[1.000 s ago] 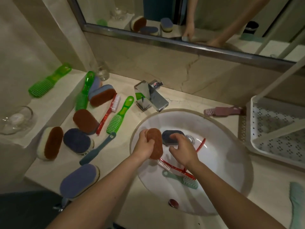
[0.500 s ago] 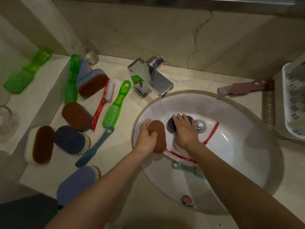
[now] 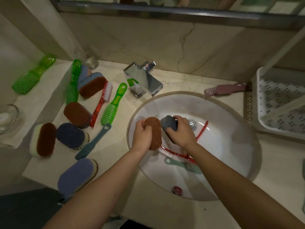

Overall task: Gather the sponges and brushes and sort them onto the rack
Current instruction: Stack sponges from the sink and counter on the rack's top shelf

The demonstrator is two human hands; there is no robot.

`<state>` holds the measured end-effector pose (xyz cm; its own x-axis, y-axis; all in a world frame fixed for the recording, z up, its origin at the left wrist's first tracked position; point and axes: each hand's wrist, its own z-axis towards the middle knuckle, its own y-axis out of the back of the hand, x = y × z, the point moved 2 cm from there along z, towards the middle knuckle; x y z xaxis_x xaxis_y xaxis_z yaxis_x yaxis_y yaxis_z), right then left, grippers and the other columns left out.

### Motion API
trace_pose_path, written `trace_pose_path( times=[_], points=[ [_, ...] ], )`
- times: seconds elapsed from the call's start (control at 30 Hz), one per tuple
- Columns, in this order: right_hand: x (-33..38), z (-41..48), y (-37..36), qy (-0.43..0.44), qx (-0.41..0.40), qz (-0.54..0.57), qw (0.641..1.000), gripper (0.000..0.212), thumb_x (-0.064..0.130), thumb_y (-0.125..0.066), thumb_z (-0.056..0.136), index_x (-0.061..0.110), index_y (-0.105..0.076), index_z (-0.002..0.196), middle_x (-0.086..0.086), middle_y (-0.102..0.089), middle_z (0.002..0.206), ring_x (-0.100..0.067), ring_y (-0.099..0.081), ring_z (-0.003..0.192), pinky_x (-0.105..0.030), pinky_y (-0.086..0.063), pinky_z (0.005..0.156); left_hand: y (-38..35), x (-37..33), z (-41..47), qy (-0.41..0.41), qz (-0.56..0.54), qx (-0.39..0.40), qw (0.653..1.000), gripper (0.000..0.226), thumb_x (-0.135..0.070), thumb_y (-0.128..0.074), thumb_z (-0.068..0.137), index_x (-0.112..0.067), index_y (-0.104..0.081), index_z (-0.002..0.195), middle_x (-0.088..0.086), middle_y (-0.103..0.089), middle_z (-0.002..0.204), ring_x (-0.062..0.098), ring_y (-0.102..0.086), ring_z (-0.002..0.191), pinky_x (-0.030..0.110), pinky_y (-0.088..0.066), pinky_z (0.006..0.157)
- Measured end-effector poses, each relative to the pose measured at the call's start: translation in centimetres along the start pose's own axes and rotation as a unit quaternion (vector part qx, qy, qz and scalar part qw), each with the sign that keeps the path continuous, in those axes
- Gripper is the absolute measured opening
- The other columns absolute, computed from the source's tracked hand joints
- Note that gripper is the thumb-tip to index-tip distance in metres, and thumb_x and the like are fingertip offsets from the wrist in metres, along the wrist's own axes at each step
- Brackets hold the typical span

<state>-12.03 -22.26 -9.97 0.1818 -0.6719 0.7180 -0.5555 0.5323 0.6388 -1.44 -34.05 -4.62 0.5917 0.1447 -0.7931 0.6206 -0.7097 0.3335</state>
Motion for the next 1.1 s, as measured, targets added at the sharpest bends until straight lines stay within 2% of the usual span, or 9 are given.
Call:
trace_pose_path(
  times=[0.13, 0.2, 0.3, 0.4, 0.53, 0.63, 0.83, 0.93, 1.1],
  points=[
    [1.5, -2.3, 3.7, -0.125, -0.001, 0.199, 0.972, 0.028, 0.031, -0.044, 0.094, 0.013, -0.059, 0.110, -0.009, -0.064, 0.112, -0.024, -0.059, 0.096, -0.038, -0.048, 0.083, -1.2, -2.7, -2.6, -0.012, -0.056, -0.014, 0.998, 0.031, -0.015, -0.038, 0.094, -0.021, -0.047, 0.123, 0.001, -0.057, 0.107, 0.009, -0.055, 0.084, 0.025, -0.042, 0.075],
    [2.2, -3.9, 6.0, -0.172, 0.010, 0.276, 0.946, 0.032, 0.028, -0.034, 0.097, 0.010, -0.060, 0.092, -0.015, -0.066, 0.100, -0.031, -0.060, 0.096, -0.046, -0.048, 0.092, -2.0, -4.3, -4.2, -0.015, -0.075, -0.006, 0.997, 0.035, -0.019, -0.038, 0.095, -0.020, -0.044, 0.129, 0.002, -0.056, 0.112, 0.016, -0.056, 0.093, 0.028, -0.043, 0.079],
    [2.6, -7.0, 9.1, -0.207, 0.008, 0.380, 0.901, 0.033, 0.031, -0.031, 0.097, 0.018, -0.053, 0.076, -0.005, -0.056, 0.074, -0.022, -0.055, 0.076, -0.040, -0.048, 0.076, -3.4, -6.7, -6.8, -0.032, -0.099, 0.015, 0.994, 0.036, -0.023, -0.037, 0.096, -0.021, -0.042, 0.131, 0.003, -0.055, 0.117, 0.020, -0.055, 0.104, 0.032, -0.045, 0.085],
    [3.3, -9.3, 12.5, -0.182, -0.013, 0.390, 0.902, 0.031, 0.026, -0.032, 0.096, 0.018, -0.044, 0.068, 0.000, -0.045, 0.064, -0.017, -0.045, 0.063, -0.032, -0.038, 0.060, -4.6, -9.0, -9.6, -0.062, -0.126, 0.030, 0.990, 0.029, -0.025, -0.037, 0.095, -0.026, -0.046, 0.123, -0.003, -0.057, 0.106, 0.010, -0.055, 0.093, 0.027, -0.044, 0.073],
    [4.3, -11.1, 16.4, -0.132, -0.035, 0.376, 0.917, 0.035, 0.041, -0.039, 0.097, 0.021, -0.068, 0.093, -0.002, -0.070, 0.086, -0.020, -0.066, 0.084, -0.033, -0.054, 0.067, -5.7, -11.5, -12.5, -0.089, -0.157, 0.040, 0.983, 0.026, -0.025, -0.039, 0.093, -0.027, -0.049, 0.117, -0.006, -0.058, 0.101, 0.006, -0.055, 0.089, 0.024, -0.042, 0.062],
    [4.7, -12.6, 18.5, -0.088, -0.039, 0.377, 0.921, 0.032, 0.052, -0.047, 0.093, 0.029, -0.069, 0.093, 0.006, -0.074, 0.081, -0.014, -0.071, 0.080, -0.028, -0.053, 0.061, -6.0, -13.2, -14.7, -0.110, -0.178, 0.046, 0.977, 0.026, -0.023, -0.039, 0.093, -0.024, -0.050, 0.117, -0.004, -0.059, 0.103, 0.007, -0.056, 0.091, 0.026, -0.044, 0.063],
    [6.4, -14.5, 22.5, -0.008, -0.020, 0.374, 0.927, 0.010, 0.026, -0.056, 0.087, 0.020, -0.061, 0.082, 0.003, -0.058, 0.070, -0.012, -0.057, 0.066, -0.027, -0.044, 0.060, -6.2, -17.2, -18.1, -0.158, -0.206, 0.031, 0.965, 0.022, -0.021, -0.041, 0.093, -0.019, -0.052, 0.112, -0.005, -0.056, 0.090, 0.007, -0.053, 0.080, 0.026, -0.038, 0.060],
    [7.5, -15.3, 25.0, 0.030, -0.034, 0.379, 0.924, 0.022, 0.020, -0.054, 0.088, 0.026, -0.065, 0.071, 0.007, -0.061, 0.068, -0.012, -0.058, 0.070, -0.028, -0.045, 0.066, -6.4, -19.2, -19.9, -0.188, -0.225, 0.030, 0.956, 0.023, -0.020, -0.042, 0.092, -0.020, -0.053, 0.112, -0.005, -0.057, 0.091, 0.007, -0.053, 0.081, 0.026, -0.038, 0.060],
    [8.1, -16.7, 29.9, 0.085, -0.075, 0.406, 0.907, 0.022, 0.019, -0.056, 0.095, 0.033, -0.072, 0.091, 0.006, -0.076, 0.094, -0.013, -0.072, 0.087, -0.026, -0.057, 0.072, -6.8, -22.8, -22.8, -0.238, -0.249, 0.047, 0.938, 0.025, -0.021, -0.040, 0.093, -0.020, -0.051, 0.115, -0.002, -0.056, 0.098, 0.010, -0.054, 0.087, 0.027, -0.041, 0.061]
  ],
)
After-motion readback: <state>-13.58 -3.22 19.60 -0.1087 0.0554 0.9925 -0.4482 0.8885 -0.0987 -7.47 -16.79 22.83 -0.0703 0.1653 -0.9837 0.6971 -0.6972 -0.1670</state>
